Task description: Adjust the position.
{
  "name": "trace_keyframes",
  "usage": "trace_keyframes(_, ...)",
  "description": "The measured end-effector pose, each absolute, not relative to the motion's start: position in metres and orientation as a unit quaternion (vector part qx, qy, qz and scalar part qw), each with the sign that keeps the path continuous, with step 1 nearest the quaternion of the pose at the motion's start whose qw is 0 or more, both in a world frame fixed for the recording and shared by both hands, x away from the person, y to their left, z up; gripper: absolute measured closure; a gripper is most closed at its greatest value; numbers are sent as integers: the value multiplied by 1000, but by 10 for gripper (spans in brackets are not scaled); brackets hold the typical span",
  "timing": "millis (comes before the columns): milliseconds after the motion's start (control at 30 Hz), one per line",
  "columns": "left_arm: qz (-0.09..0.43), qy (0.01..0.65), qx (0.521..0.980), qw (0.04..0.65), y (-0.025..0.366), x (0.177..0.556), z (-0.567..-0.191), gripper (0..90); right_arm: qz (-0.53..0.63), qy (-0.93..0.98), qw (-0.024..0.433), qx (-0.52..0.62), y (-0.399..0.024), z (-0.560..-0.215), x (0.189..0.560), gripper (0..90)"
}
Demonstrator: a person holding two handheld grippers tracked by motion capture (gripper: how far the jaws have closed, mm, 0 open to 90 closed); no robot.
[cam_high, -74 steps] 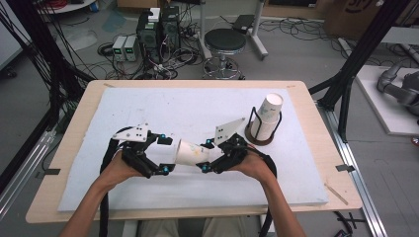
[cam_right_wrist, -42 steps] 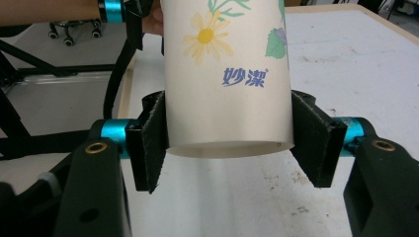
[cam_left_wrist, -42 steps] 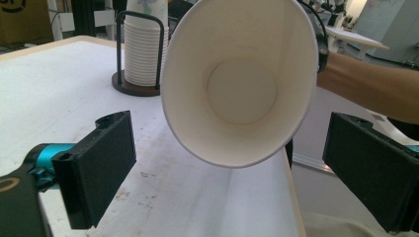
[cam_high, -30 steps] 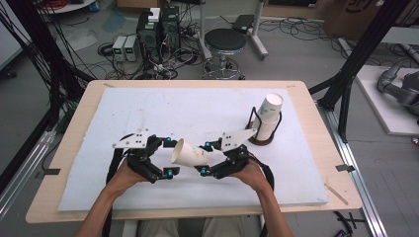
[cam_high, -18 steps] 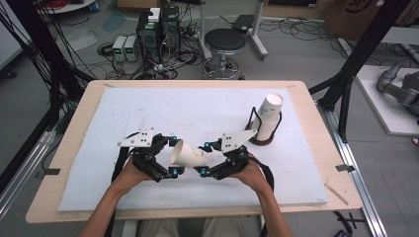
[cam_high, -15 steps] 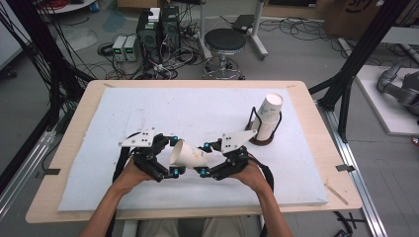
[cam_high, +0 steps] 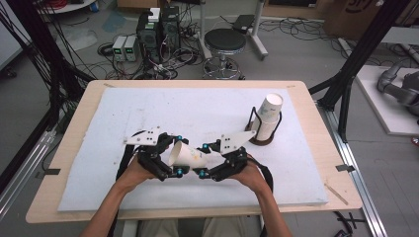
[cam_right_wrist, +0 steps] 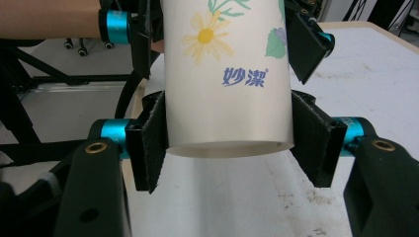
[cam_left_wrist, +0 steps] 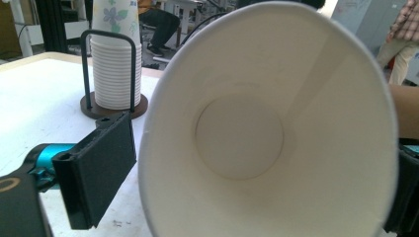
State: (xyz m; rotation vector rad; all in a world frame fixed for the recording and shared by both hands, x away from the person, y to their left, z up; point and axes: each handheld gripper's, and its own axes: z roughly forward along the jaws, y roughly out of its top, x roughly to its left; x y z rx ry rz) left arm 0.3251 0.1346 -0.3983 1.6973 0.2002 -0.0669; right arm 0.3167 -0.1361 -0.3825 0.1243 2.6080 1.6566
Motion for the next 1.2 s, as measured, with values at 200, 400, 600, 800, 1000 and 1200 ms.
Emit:
trace_keyframes(200, -34, 82, 752, 654, 135, 325, -398, 147, 535, 844, 23, 38, -135, -383, 316, 376)
trace_keyframes(400, -32, 65, 750, 658, 137, 323, -396, 268, 533, 845, 22, 39, -136, -383, 316, 376)
trace_keyframes(600, -28, 57, 752, 657, 139, 322, -394, 329, 536, 843, 24, 36, -135, -383, 316, 378)
trace_keyframes(800, -26, 57, 754, 654, 139, 322, -394, 339, 532, 846, 19, 36, -135, -384, 317, 358)
trace_keyframes(1000, -27, 60, 755, 652, 140, 322, -394, 335, 519, 852, 24, 60, -132, -386, 318, 142)
trace_keyframes(1200, -20, 64, 759, 648, 143, 322, -393, 334, 517, 853, 26, 66, -133, -385, 317, 142)
